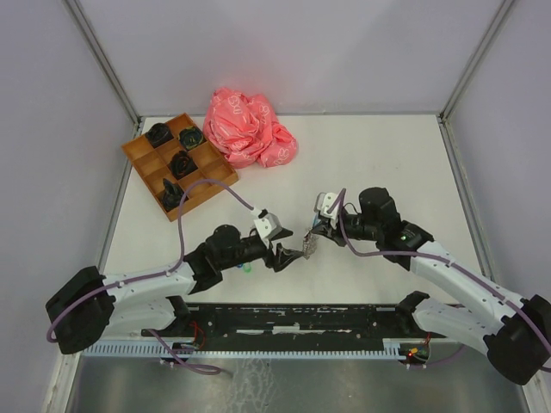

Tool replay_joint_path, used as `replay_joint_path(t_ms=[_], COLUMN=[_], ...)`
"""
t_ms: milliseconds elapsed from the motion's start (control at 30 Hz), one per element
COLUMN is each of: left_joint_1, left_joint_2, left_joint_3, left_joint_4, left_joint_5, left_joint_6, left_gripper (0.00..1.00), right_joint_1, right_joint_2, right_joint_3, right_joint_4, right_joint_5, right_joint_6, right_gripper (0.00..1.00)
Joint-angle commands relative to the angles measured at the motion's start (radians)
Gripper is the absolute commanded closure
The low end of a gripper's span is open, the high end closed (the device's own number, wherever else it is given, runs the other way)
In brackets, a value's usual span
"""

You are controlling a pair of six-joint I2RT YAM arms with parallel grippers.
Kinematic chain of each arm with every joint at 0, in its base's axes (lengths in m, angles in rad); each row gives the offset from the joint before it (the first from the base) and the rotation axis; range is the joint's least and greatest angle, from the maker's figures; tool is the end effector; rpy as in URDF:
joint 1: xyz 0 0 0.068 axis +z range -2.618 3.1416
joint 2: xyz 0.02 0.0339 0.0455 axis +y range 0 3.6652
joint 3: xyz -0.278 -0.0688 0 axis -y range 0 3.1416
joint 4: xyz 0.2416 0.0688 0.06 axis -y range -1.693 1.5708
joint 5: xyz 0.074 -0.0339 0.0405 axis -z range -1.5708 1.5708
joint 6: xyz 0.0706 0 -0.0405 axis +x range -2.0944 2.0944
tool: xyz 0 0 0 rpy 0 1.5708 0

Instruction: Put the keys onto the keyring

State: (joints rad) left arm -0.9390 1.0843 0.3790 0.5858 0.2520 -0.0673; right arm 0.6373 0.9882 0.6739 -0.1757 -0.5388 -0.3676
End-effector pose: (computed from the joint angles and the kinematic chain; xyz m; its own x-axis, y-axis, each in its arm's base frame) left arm 0.1359 -0.2156 0.2313 -0.1326 0.0710 -0.9886 0.9209 0.3778 -0.0964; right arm 0.1666 0.1684 0.2647 -0.0387 -0.4124 -0.9102 -0.9521 0.2917 -0.0917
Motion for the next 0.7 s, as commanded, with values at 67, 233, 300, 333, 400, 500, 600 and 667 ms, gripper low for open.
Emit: replay_joint_path(t_ms=[67,233,300,333,400,500,600,667], left_joint_1=[-0.068,-0.117,-0.13,-0.136,-0.146,-0.156,-0.164,-0.169], left_joint_2=[0.049,0.125,0.146,0.157,0.178,0.209,0.24,0.259], left_joint_3=[0.018,0.04,0.044,0.046,0.055,0.067,0.081,0.086], left_joint_4=[0.126,0.165,0.189,0.199,0.213,0.231,0.247,0.257], left_joint_5=[-0.164,-0.28,-0.315,-0.329,-0.351,-0.369,-0.374,-0.381], left_joint_6=[0.049,0.029,0.016,0.009,-0.003,-0.016,-0.037,-0.051], left_gripper=[0.27,0.26,0.26,0.26,0.26,0.3,0.35,0.38], right_joint_1=[0.019,0.026,0.027,0.029,0.03,0.032,0.035,0.037], right_joint_2=[0.01,0.013,0.015,0.014,0.017,0.019,0.021,0.024], right_joint_3=[0.064,0.069,0.071,0.07,0.071,0.069,0.067,0.067], right_joint_4=[0.036,0.042,0.044,0.045,0.047,0.052,0.058,0.06], right_joint_5=[0.052,0.08,0.087,0.089,0.09,0.092,0.092,0.092], right_joint_6=[0.013,0.028,0.031,0.035,0.043,0.051,0.059,0.065], right_gripper=[0.99,0.99,0.99,0.99,0.99,0.99,0.99,0.99])
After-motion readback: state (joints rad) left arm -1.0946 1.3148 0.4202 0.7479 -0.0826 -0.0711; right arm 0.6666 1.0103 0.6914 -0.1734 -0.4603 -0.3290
